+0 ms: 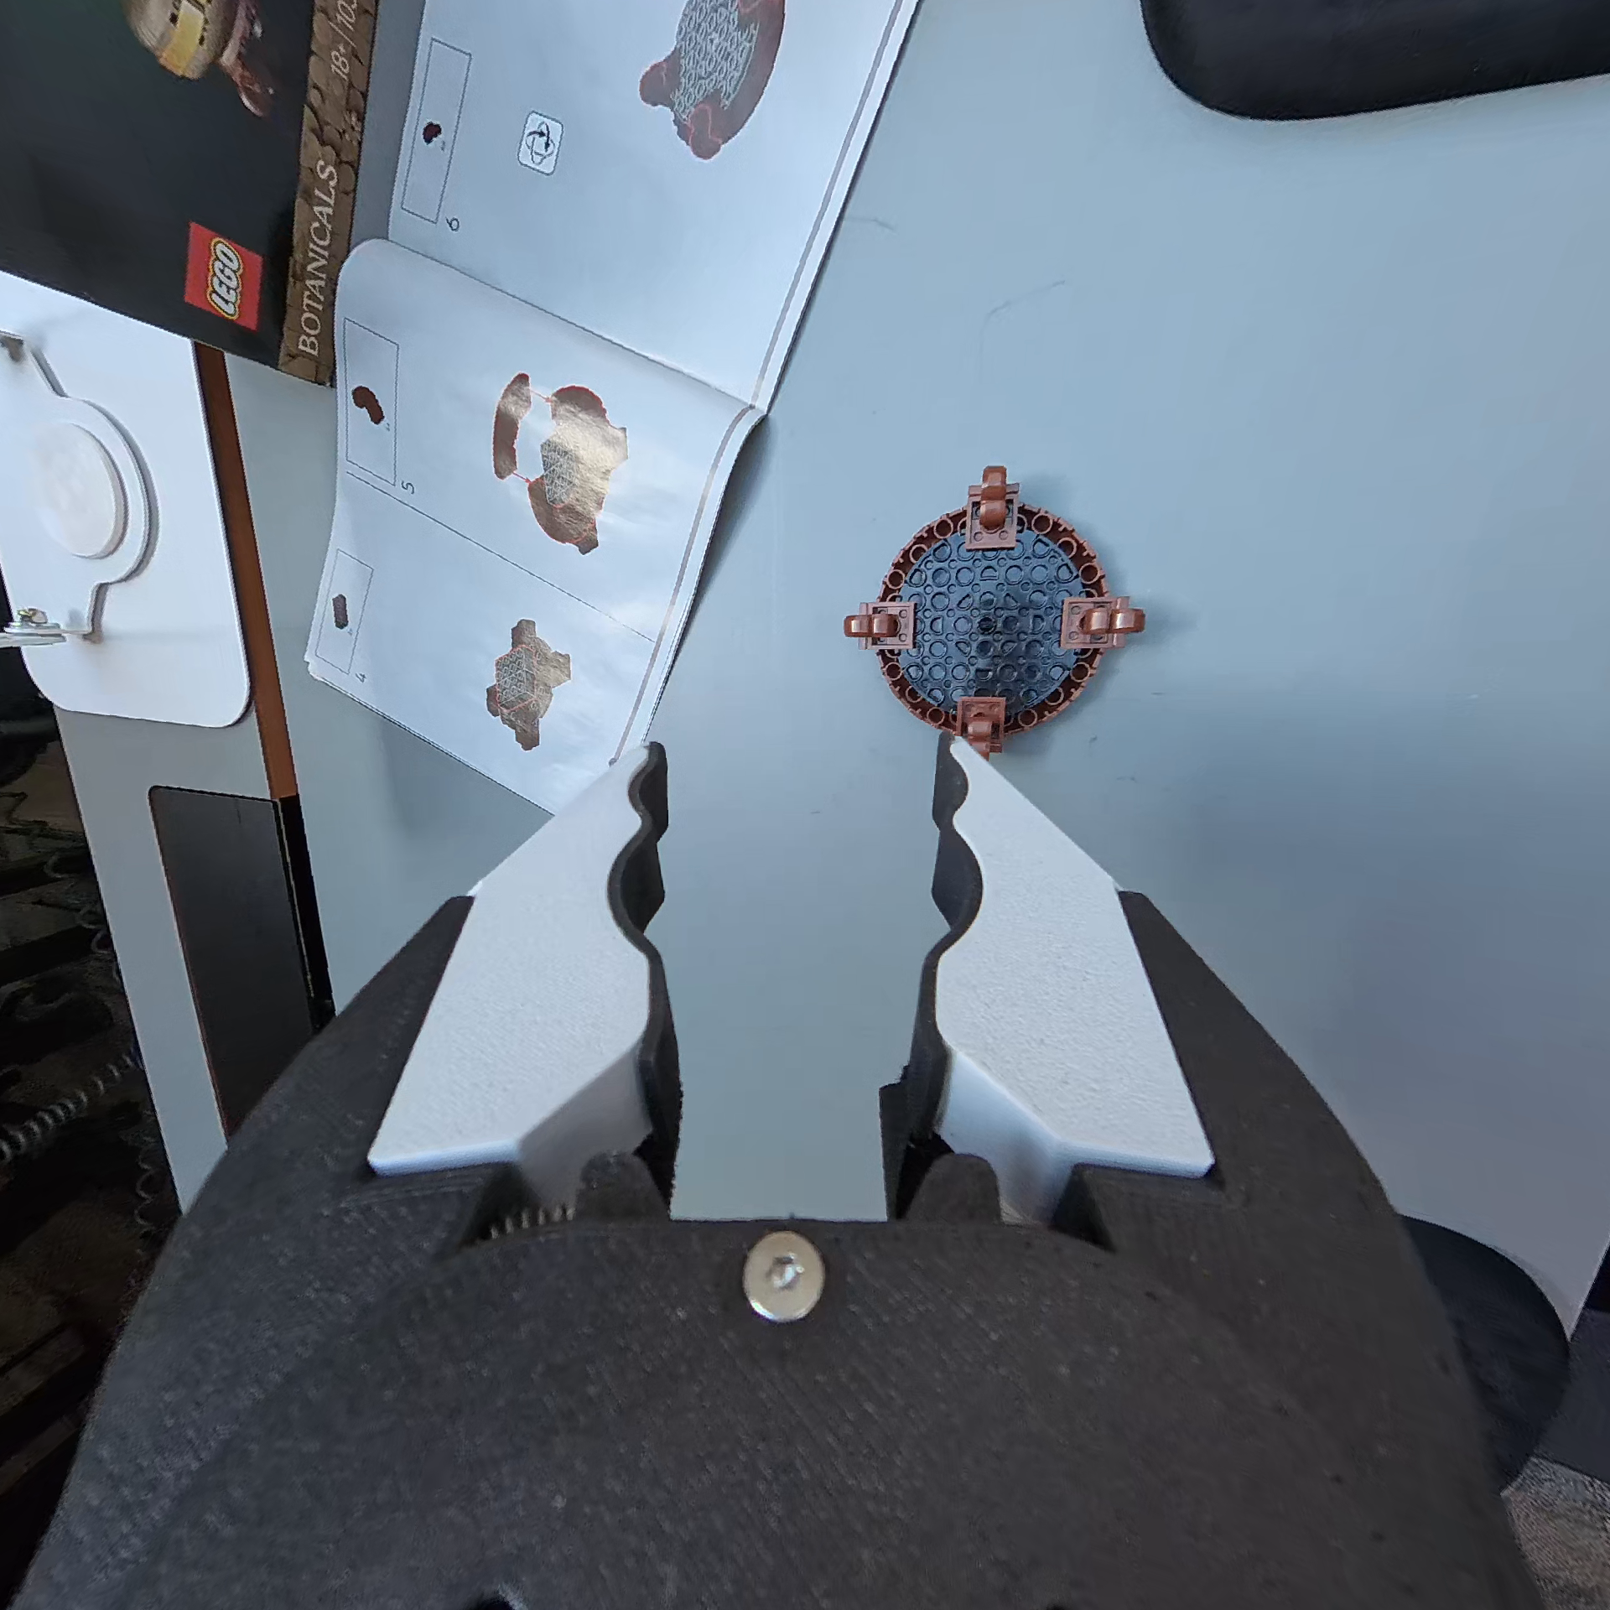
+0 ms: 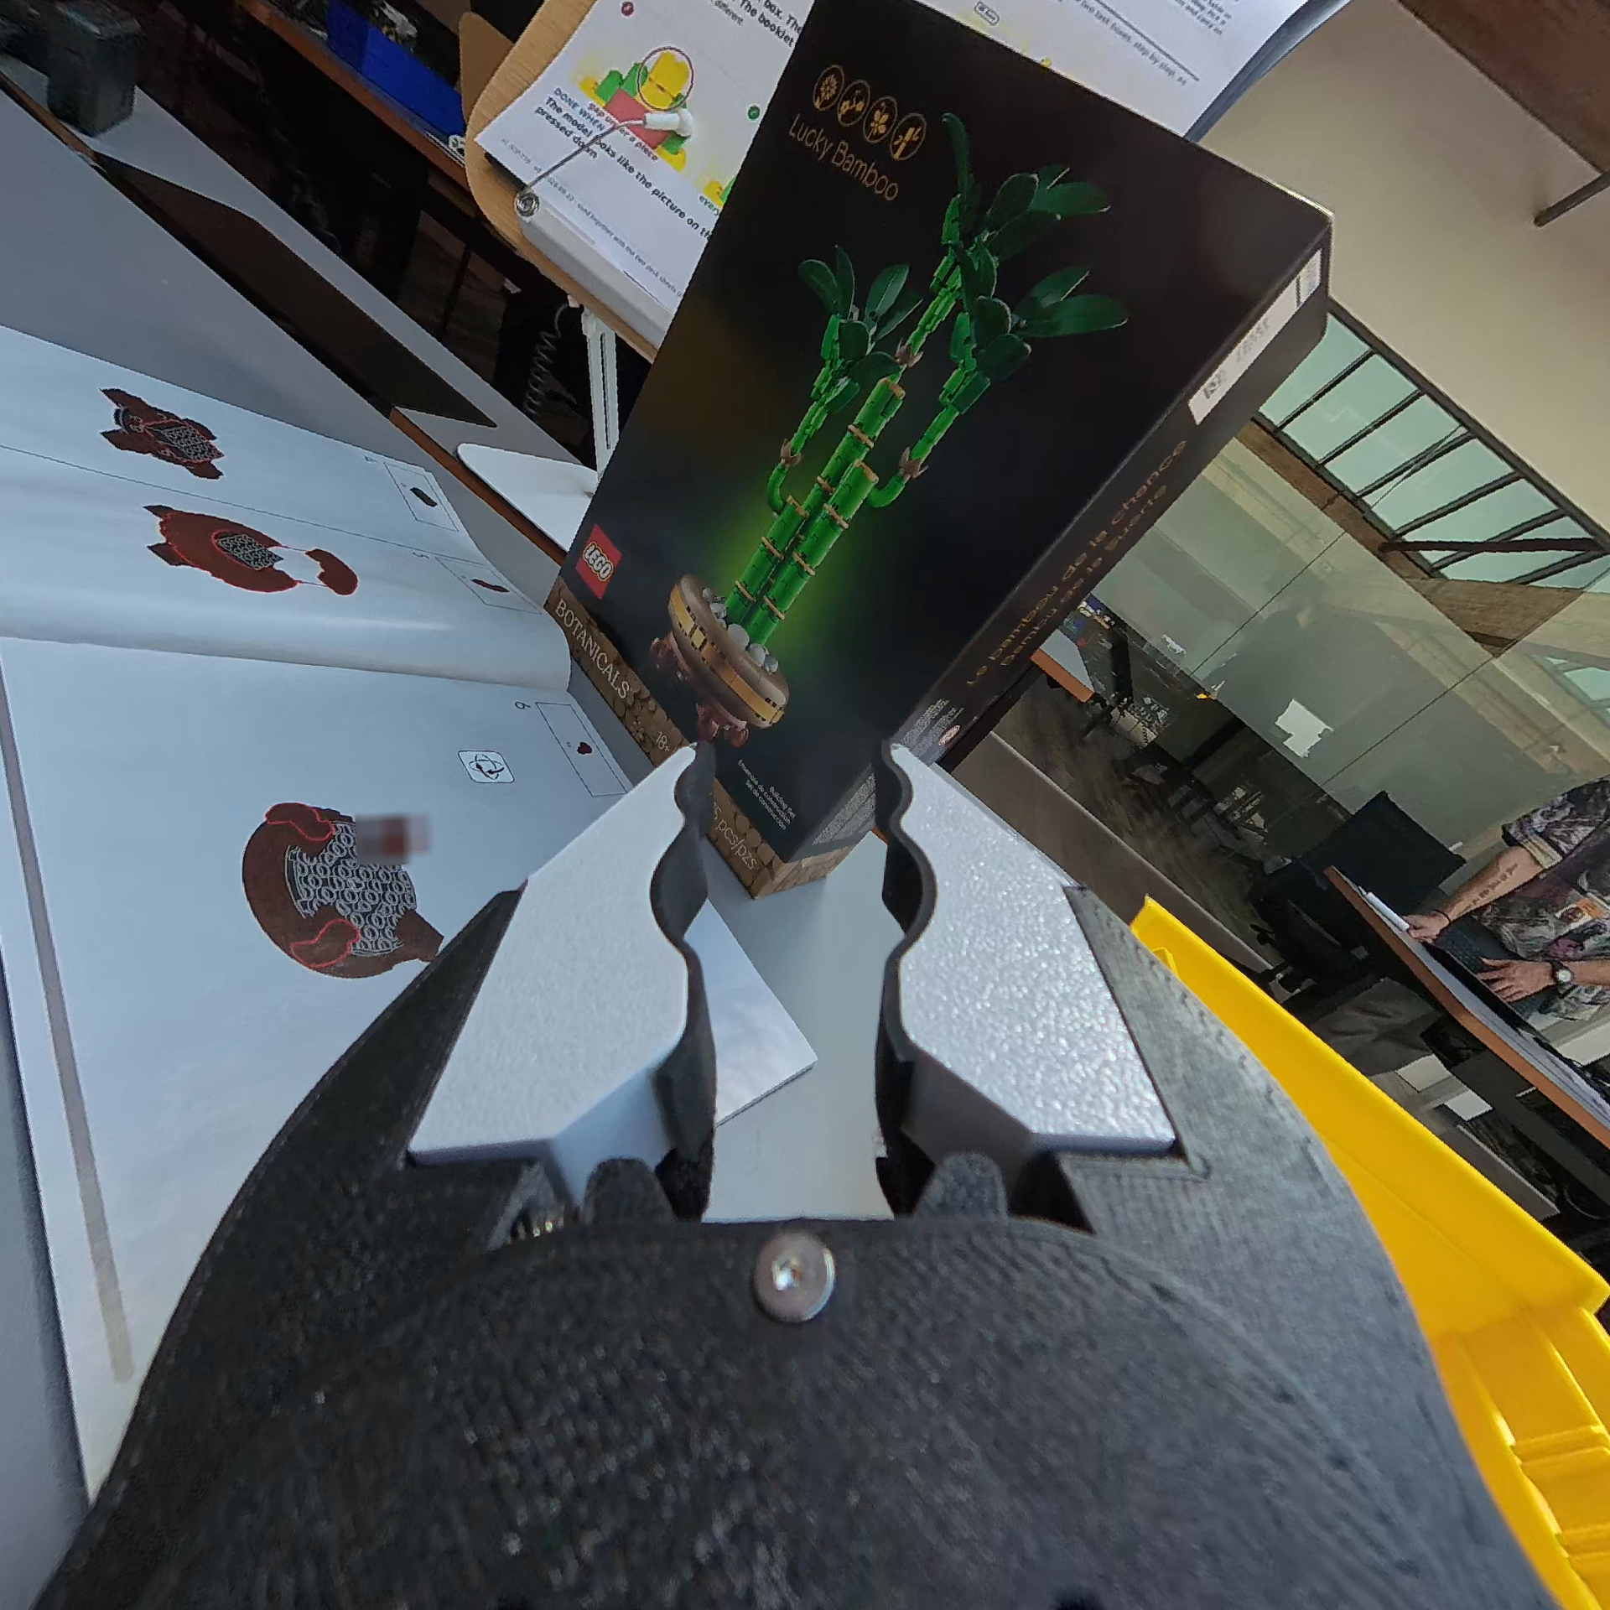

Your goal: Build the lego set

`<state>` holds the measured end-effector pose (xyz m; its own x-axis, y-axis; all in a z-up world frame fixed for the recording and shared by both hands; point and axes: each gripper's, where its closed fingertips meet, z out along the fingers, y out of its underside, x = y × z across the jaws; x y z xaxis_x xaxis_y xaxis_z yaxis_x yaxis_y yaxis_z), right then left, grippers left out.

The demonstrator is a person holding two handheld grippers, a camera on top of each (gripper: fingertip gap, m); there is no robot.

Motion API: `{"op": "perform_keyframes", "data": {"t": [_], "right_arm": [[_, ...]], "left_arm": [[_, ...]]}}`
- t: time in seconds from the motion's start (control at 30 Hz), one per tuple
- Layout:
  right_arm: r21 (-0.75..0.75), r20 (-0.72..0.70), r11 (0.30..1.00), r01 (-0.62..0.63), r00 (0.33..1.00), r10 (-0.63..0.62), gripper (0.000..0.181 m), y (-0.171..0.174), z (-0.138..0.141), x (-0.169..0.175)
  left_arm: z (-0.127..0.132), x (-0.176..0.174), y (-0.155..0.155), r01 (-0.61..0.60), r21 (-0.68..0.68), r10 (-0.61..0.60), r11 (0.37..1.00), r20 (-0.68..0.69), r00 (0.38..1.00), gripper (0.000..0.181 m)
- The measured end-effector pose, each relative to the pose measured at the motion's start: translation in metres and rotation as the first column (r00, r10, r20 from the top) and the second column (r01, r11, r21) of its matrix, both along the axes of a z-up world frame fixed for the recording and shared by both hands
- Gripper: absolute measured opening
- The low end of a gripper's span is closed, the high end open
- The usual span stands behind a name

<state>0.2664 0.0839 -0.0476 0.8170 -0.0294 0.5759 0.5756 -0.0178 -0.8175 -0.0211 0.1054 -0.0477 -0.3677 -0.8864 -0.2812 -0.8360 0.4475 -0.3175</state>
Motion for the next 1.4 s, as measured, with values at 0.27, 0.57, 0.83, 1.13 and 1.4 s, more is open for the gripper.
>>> {"op": "perform_keyframes", "data": {"t": [0.27,0.57,0.83,1.13,1.4], "right_arm": [[-0.001,-0.064,1.000,-0.009,0.998,0.009,0.036,0.001,-0.003,0.005],[0.014,-0.087,1.000,-0.023,0.996,0.024,0.036,0.000,-0.001,0.005],[0.019,-0.094,1.000,-0.021,0.995,0.023,0.036,0.000,0.000,0.006],[0.020,-0.094,1.000,-0.023,0.995,0.025,0.036,0.000,0.001,0.006],[0.016,-0.091,0.999,-0.028,0.995,0.030,0.036,0.000,0.000,0.004]], "left_arm": [[0.008,0.006,-0.020,0.020,-0.056,-0.017,0.998,0.056,0.998,0.060],[0.014,0.004,-0.019,-0.006,-0.099,0.015,0.995,0.088,0.996,0.060],[0.015,0.007,-0.022,-0.008,-0.121,0.019,0.993,0.096,0.995,0.060],[0.014,0.007,-0.025,-0.016,-0.154,0.031,0.988,0.094,0.995,0.060],[0.014,0.003,-0.025,-0.030,-0.166,0.047,0.986,0.101,0.994,0.060]]}}
